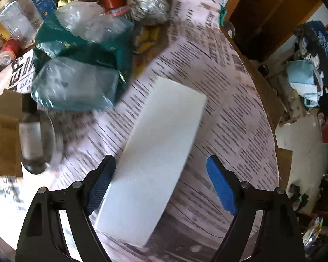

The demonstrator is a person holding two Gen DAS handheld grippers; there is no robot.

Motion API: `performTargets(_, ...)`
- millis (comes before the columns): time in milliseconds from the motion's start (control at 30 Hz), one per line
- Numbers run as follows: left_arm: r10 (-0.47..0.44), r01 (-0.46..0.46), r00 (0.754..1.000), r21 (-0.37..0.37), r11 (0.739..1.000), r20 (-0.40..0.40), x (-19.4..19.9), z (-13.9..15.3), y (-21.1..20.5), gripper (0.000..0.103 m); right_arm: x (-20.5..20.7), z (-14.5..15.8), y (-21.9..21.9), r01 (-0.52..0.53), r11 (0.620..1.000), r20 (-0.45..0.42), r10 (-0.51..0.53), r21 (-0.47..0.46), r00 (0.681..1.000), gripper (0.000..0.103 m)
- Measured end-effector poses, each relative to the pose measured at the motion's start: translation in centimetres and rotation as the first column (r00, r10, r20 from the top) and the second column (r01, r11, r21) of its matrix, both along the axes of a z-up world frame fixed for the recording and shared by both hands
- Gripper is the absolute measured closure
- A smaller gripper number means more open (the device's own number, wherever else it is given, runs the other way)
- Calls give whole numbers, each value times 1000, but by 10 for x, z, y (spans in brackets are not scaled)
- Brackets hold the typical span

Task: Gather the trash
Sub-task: 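Grasp the white box with the right tool while left tool holds the green bottle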

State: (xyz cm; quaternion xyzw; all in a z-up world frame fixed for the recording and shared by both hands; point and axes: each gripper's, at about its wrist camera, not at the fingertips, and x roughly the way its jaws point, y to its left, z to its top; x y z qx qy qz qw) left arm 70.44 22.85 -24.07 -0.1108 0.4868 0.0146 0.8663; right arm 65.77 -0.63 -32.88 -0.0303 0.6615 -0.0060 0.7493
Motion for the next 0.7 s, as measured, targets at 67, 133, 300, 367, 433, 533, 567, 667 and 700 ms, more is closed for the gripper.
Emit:
performTargets(67,-17,17,1000,3,1000,2,3,1,-6,62,-5,0,-11,-3,1000,-3,4,27,1000,22)
performTargets(133,-33,33,999,7,999,1,7,2,-12,62,-8,-1,-19,-3,997,6,3,74,1000,24)
performTargets(300,-65,65,998,23,998,12,12,9,-28,62,-27,5,-27,-103,992,63,98,76,993,54)
performTargets(367,-75,74,997,29,997,19,13,14,-34,62,-31,5,-28,-127,989,60,122,83,991,54)
performTargets(433,-81,80,996,37,996,27,14,19,-41,62,-33,6,-33,-132,986,50,128,98,991,54)
performTargets(533,-89,87,995,39,995,42,14,28,-52,62,-32,13,-52,-104,980,33,100,170,994,54)
performTargets(567,-91,90,995,38,995,46,14,30,-55,62,-32,20,-62,-100,977,44,93,190,995,54)
performTargets(667,-102,99,993,44,994,62,11,41,-73,62,-30,52,-75,-118,966,121,92,229,988,54)
performTargets(700,-105,102,992,51,993,69,9,46,-82,62,-22,64,-78,-129,961,151,93,245,984,54)
